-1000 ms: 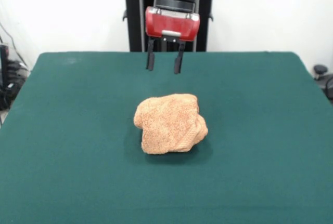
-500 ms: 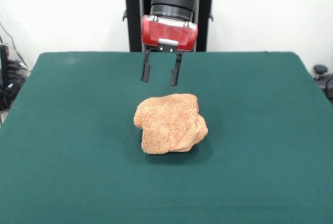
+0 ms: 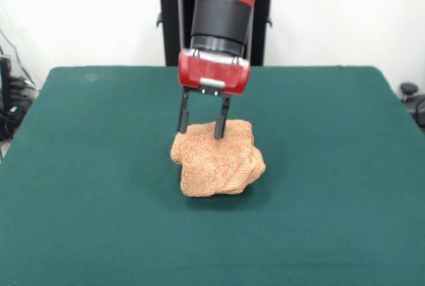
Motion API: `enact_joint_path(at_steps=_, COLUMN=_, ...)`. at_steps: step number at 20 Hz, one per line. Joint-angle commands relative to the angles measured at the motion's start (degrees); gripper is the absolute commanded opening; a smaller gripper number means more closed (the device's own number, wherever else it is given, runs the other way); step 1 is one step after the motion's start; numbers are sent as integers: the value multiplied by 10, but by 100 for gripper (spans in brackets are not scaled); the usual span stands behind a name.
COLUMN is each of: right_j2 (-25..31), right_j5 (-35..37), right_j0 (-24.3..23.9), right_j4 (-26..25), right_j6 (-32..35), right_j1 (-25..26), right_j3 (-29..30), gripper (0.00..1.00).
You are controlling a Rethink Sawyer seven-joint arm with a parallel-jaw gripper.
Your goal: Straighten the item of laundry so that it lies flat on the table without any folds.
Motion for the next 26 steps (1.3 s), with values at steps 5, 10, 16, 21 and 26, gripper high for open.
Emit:
enact_joint_path(at_steps=5, right_j2=61, right_j5=0, right_j0=8, right_j4=44, right_j6=139, right_j1=58, right_j3=-48, gripper=100)
enact_joint_path(at_steps=10, right_j2=71, right_j5=35, right_j0=-5, right_j4=46, right_j6=140, right_j1=56, right_j3=-37, gripper=100)
enact_joint_path(at_steps=16, right_j2=78, right_j5=54, right_j0=-15, right_j4=51, right_j6=145, right_j1=56, right_j3=-26, gripper=100)
enact_joint_path(at_steps=21, right_j2=81, right_j5=27, right_j0=-19, right_j4=64, right_j6=172, right_j1=60, right_j3=-7, gripper=0)
enact_joint_path(at_steps=26, right_j2=71, right_j5=42, right_j0=-11, right_j4=69, right_j6=152, right_j1=60, right_j3=-6, gripper=0)
